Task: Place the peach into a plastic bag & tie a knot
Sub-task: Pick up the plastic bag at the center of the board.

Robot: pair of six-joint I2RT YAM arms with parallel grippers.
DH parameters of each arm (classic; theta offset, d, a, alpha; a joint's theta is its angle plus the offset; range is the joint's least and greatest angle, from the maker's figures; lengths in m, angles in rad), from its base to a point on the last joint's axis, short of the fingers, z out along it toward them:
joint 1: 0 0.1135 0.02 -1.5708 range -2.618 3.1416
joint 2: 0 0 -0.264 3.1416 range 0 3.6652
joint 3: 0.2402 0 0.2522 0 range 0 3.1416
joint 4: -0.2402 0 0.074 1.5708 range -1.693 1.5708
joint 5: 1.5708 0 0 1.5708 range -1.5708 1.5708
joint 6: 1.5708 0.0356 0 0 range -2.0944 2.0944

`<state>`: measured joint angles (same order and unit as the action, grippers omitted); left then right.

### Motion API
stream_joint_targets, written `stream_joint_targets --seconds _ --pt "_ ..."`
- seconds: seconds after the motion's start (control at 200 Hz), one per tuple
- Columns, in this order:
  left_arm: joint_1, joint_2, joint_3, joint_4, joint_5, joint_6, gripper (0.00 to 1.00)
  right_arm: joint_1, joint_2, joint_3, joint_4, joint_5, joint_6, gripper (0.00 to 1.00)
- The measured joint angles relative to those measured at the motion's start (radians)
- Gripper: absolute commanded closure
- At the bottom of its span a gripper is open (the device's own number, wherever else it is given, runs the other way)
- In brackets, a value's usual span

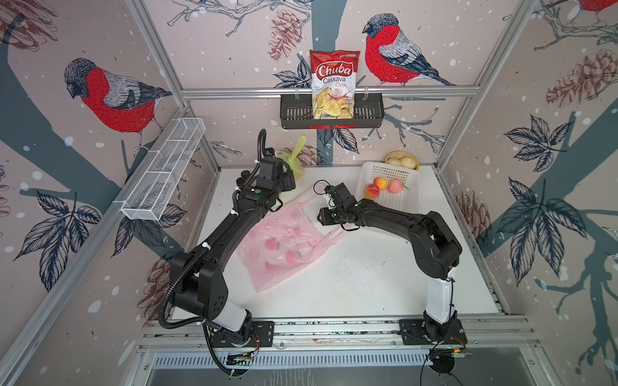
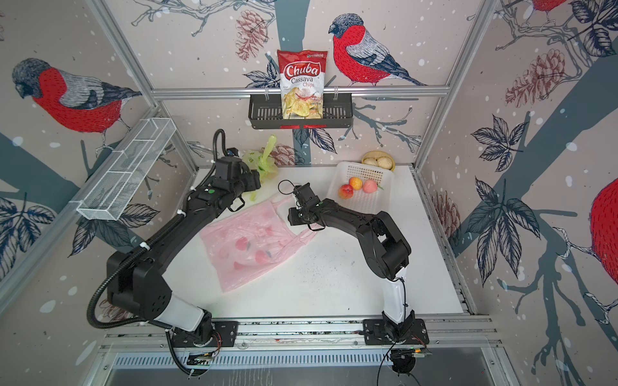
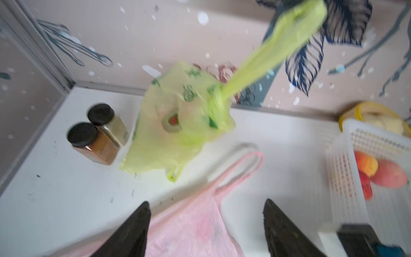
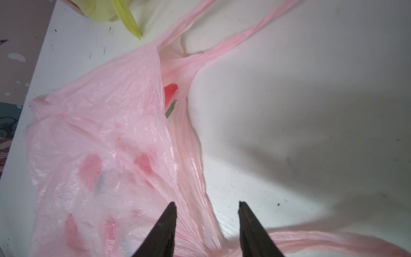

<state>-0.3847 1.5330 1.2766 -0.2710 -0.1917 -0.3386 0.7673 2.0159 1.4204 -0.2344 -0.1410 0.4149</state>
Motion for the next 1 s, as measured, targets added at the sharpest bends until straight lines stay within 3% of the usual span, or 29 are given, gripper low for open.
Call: stream_joint_targets --seconds 0.24,0.595,0.76,1.001 --pt "-0.060 0.068 -0.241 0.060 0.103 -0.083 0.13 0.072 0.010 -0.097 0.047 0.003 0.017 0.59" --pt "-0.063 0.212 -0.272 0.176 0.147 -0.132 0.16 0.167 -0.061 -0.259 0.167 0.016 0.113 0.62" --pt "-0.064 0.264 -0.267 0.183 0.151 -0.131 0.33 0.187 -0.067 -0.270 0.196 0.028 0.135 0.62" --pt "-0.065 0.285 -0.270 0.183 0.152 -0.124 0.75 0.187 -0.071 -0.290 0.226 0.029 0.159 0.62"
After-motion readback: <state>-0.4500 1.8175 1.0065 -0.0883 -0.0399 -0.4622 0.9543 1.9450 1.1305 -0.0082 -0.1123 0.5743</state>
